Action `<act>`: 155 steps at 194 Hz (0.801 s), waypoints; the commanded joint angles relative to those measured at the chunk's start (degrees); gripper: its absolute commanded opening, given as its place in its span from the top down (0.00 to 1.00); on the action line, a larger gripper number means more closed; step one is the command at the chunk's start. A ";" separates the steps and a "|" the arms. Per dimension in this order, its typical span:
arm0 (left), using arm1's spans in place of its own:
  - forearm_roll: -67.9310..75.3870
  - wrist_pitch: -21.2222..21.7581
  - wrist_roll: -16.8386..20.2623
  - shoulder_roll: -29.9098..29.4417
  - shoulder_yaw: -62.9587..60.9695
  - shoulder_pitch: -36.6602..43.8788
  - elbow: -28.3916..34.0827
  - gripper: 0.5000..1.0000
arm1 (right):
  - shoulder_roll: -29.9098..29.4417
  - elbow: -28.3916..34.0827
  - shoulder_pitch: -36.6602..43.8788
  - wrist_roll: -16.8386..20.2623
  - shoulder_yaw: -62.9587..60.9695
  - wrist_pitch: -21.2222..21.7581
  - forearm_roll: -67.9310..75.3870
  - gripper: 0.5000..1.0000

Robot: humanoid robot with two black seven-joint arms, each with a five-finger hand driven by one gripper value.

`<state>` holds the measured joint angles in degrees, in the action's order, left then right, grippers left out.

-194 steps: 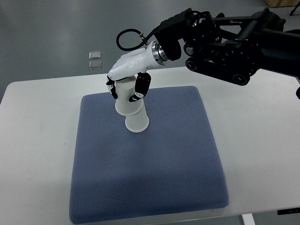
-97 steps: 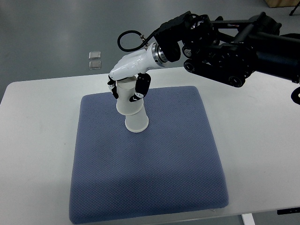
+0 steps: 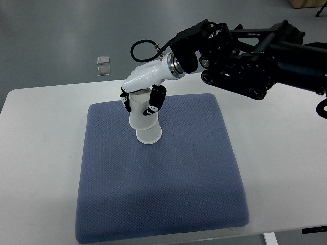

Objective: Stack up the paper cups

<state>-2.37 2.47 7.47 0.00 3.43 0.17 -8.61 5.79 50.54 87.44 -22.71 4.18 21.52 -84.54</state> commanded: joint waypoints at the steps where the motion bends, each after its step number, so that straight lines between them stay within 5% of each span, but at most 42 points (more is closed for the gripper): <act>1: 0.00 -0.01 0.00 0.00 0.00 0.00 0.00 0.00 | -0.25 -0.70 -0.61 0.03 0.04 -0.60 -0.10 0.63; 17: 0.00 -0.01 0.00 0.00 0.00 0.00 0.00 0.00 | -0.34 -0.70 -0.70 0.03 -0.05 -0.60 -0.10 0.59; 60: 0.00 -0.01 0.00 0.00 0.00 0.00 0.00 0.00 | -0.78 -0.70 -1.13 0.04 -0.22 -1.22 0.07 0.29; 155: 0.00 -0.01 0.00 0.00 0.00 0.00 0.00 0.00 | -0.69 -0.97 -1.05 0.03 -0.31 -2.18 0.69 0.23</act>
<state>-2.37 2.47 7.47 0.00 3.43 0.18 -8.61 5.07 49.80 86.31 -22.59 3.87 19.95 -84.13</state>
